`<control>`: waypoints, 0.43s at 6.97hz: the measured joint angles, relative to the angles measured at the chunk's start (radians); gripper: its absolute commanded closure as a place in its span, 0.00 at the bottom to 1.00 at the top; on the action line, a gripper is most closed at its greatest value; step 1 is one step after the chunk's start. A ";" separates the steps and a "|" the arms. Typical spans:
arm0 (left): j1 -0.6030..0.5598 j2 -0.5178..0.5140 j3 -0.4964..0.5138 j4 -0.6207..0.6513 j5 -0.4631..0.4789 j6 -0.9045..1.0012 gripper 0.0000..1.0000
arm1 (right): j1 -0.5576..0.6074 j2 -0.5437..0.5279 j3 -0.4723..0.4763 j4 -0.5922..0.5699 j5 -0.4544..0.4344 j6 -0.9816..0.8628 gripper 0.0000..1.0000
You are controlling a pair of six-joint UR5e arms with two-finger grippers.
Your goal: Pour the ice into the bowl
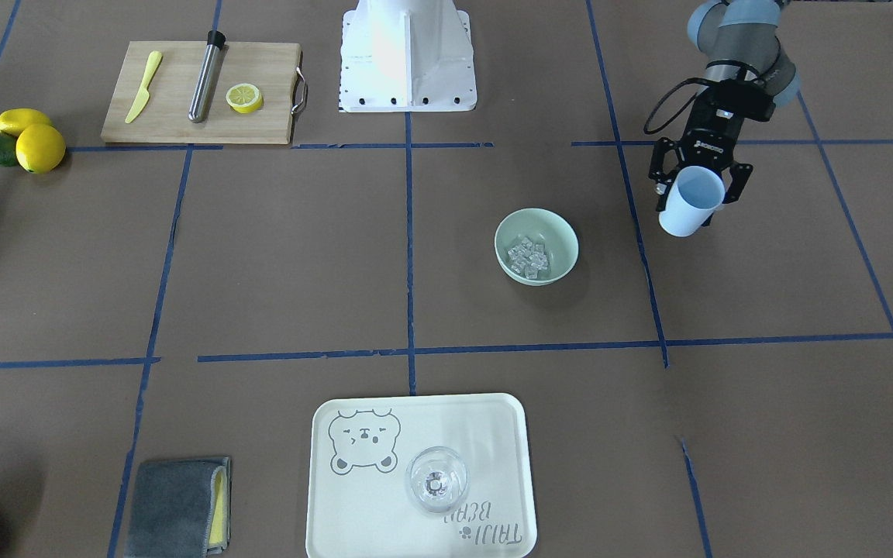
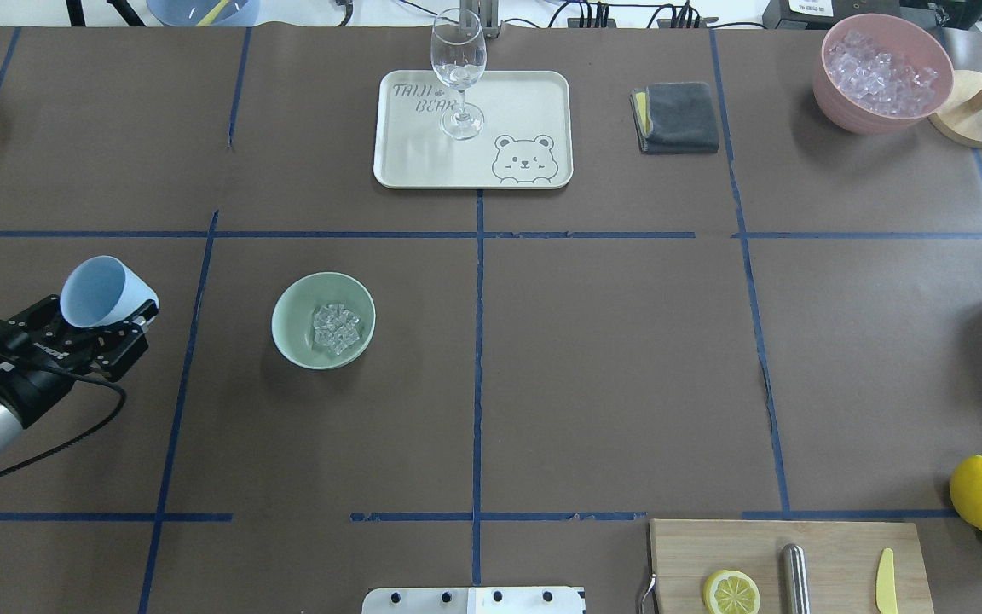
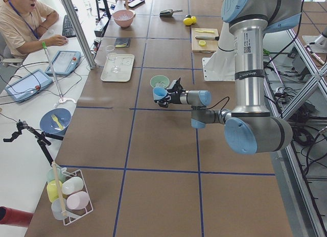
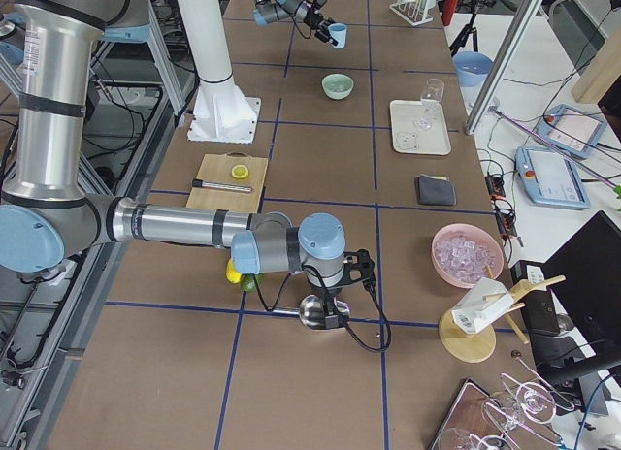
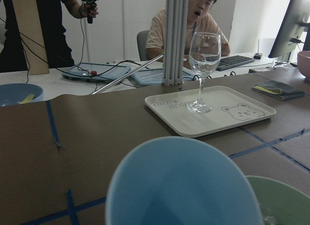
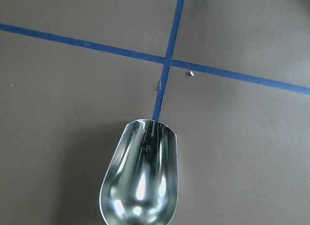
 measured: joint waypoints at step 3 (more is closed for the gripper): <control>-0.028 0.028 0.143 0.000 0.070 -0.113 1.00 | 0.000 0.000 0.003 0.000 0.000 0.001 0.00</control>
